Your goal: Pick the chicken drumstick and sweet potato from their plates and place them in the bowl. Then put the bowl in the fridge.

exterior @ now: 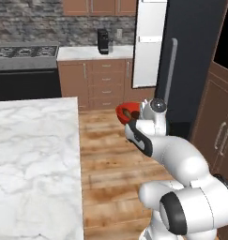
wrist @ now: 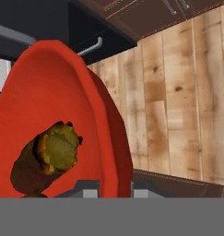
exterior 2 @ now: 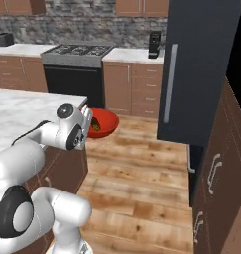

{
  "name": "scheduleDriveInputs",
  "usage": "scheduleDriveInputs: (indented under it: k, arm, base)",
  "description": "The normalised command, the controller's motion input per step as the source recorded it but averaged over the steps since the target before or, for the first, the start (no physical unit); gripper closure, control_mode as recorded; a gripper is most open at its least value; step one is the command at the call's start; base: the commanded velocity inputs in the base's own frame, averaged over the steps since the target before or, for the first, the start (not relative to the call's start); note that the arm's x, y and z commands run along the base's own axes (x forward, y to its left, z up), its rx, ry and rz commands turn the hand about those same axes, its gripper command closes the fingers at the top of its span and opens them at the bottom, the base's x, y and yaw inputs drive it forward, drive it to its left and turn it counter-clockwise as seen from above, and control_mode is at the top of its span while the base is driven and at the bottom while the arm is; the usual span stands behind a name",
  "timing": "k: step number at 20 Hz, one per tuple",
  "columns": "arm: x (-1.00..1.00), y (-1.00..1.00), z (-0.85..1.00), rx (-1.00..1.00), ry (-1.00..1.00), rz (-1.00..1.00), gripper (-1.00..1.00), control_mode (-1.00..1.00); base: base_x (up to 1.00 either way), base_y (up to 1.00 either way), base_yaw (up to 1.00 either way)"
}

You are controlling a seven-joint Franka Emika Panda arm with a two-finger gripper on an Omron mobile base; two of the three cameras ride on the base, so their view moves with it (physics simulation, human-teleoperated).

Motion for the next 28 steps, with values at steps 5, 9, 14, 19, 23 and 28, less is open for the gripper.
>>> scheduleDriveInputs:
  k: [5,9,14,19,23,28]
  arm:
    - [0.00,0.00,0.00,0.00,0.00,0.00,1.00,1.00]
    - [0.00,0.00,0.00,0.00,0.00,0.00,1.00,1.00]
    - [0.00,0.00,0.00,0.00,0.00,0.00,1.00,1.00]
    - [0.00,0.00,0.00,0.00,0.00,0.00,1.00,1.00]
    - [0.00,0.00,0.00,0.00,0.00,0.00,1.00,1.00]
    - [0.00,0.00,0.00,0.00,0.00,0.00,1.00,1.00]
  base:
    - [0.91,0.19,0.00]
    - [0.87,0.27,0.00]
    - [0.83,0.35,-0.05]
    - [0.68,0.37,-0.26]
    - [0.53,0.38,-0.44]
    - [0.50,0.43,-0.34]
